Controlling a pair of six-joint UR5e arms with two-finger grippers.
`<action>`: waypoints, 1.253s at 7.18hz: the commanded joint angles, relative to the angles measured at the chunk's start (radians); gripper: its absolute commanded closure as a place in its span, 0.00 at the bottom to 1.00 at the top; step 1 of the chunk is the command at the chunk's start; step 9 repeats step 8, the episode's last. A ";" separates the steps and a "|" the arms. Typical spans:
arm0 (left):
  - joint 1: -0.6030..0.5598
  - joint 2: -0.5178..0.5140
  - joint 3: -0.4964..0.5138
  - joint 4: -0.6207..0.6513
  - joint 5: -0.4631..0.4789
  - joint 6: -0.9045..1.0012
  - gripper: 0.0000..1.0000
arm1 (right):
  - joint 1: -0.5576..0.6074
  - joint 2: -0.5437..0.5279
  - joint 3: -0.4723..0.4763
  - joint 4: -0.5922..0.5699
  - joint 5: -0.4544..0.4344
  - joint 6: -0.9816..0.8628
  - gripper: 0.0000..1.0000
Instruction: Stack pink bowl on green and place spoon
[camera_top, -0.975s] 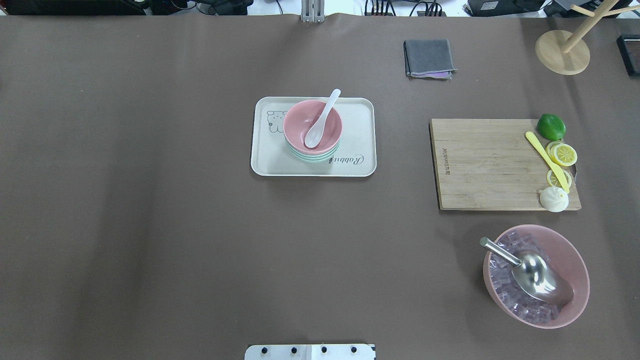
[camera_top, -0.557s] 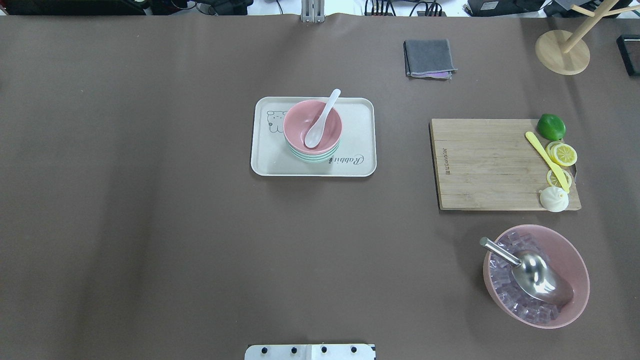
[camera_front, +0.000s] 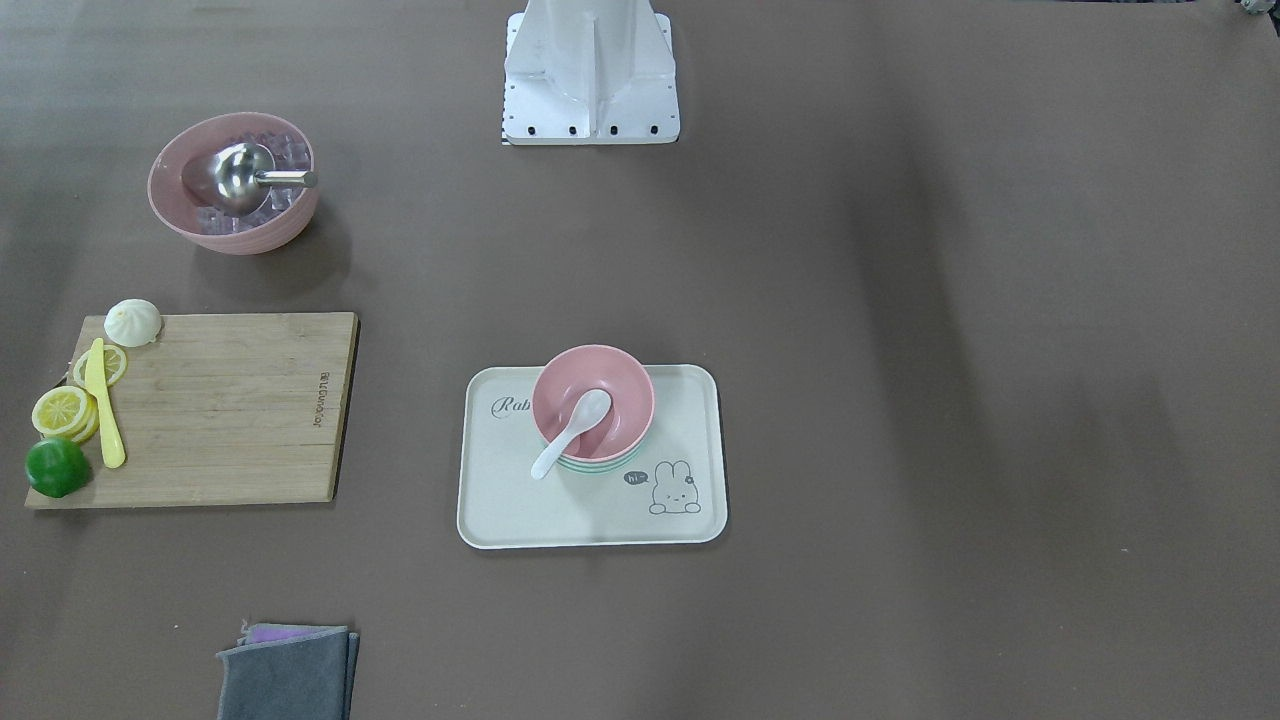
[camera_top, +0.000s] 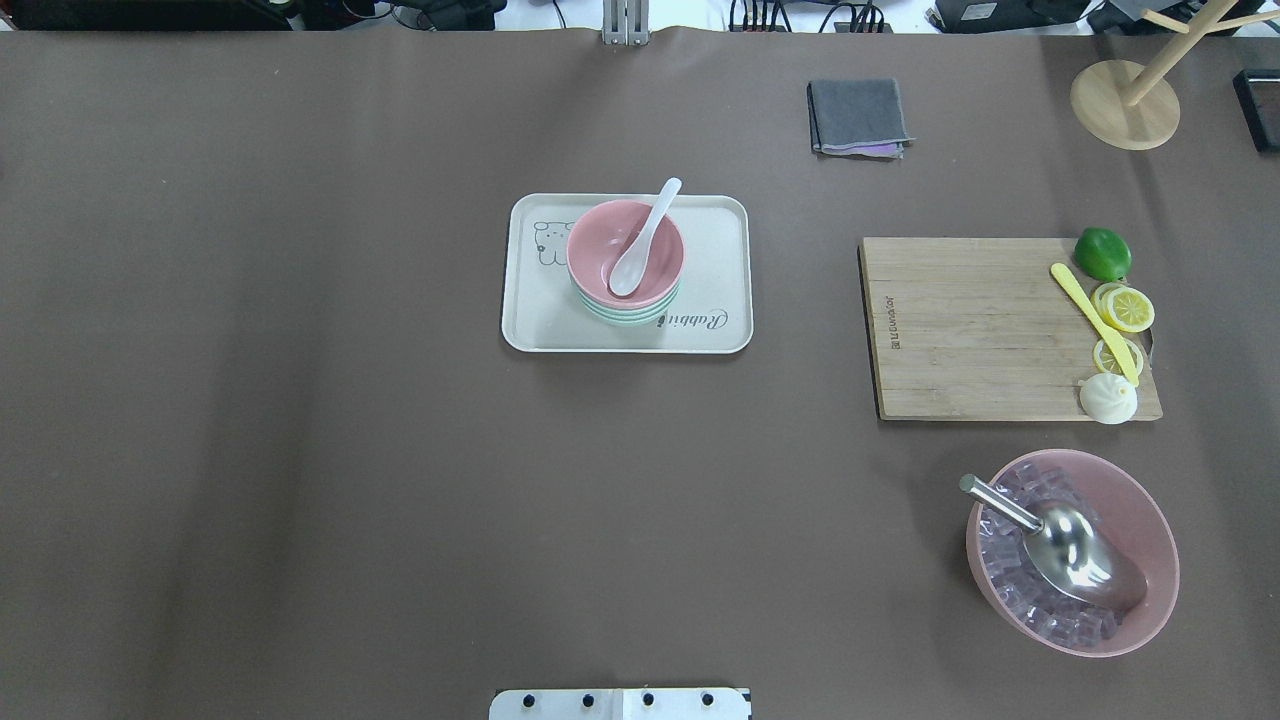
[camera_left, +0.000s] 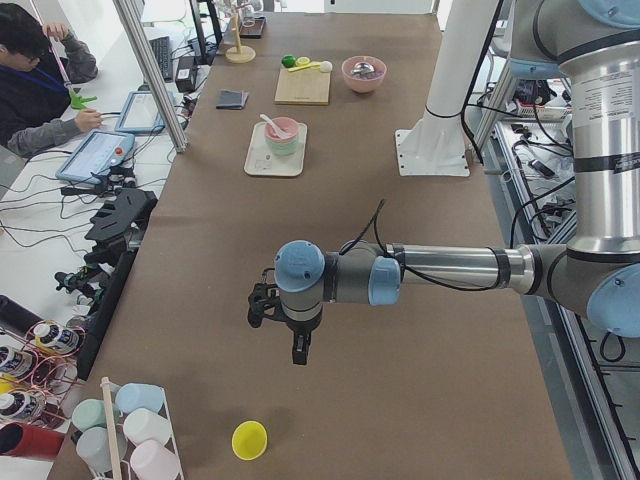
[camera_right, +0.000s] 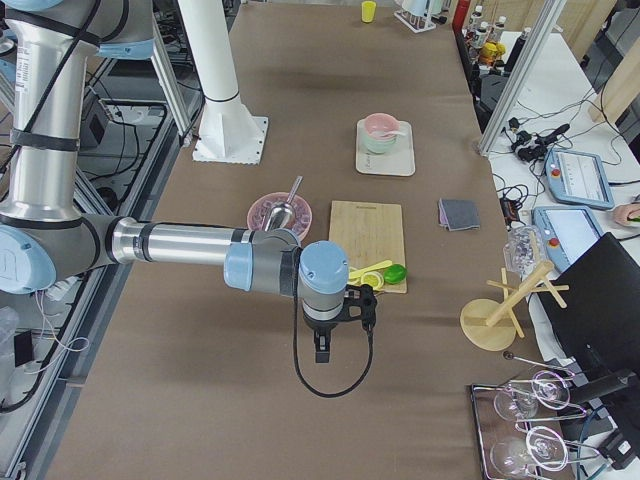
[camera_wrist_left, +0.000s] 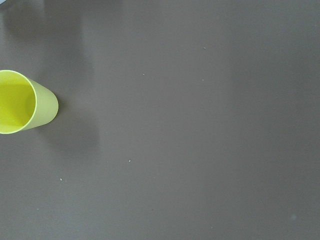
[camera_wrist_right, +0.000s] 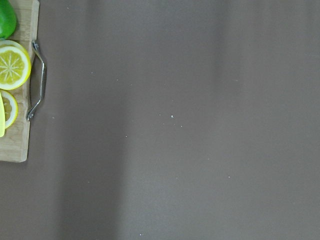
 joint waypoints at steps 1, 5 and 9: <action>0.000 0.000 -0.001 0.001 -0.001 0.000 0.02 | -0.002 -0.001 0.000 0.000 0.000 0.000 0.00; 0.000 0.003 0.007 -0.001 -0.007 0.002 0.02 | -0.002 0.000 0.000 0.000 0.000 -0.002 0.00; -0.002 0.006 0.011 -0.013 -0.007 0.003 0.02 | -0.007 0.000 0.000 0.000 0.000 -0.002 0.00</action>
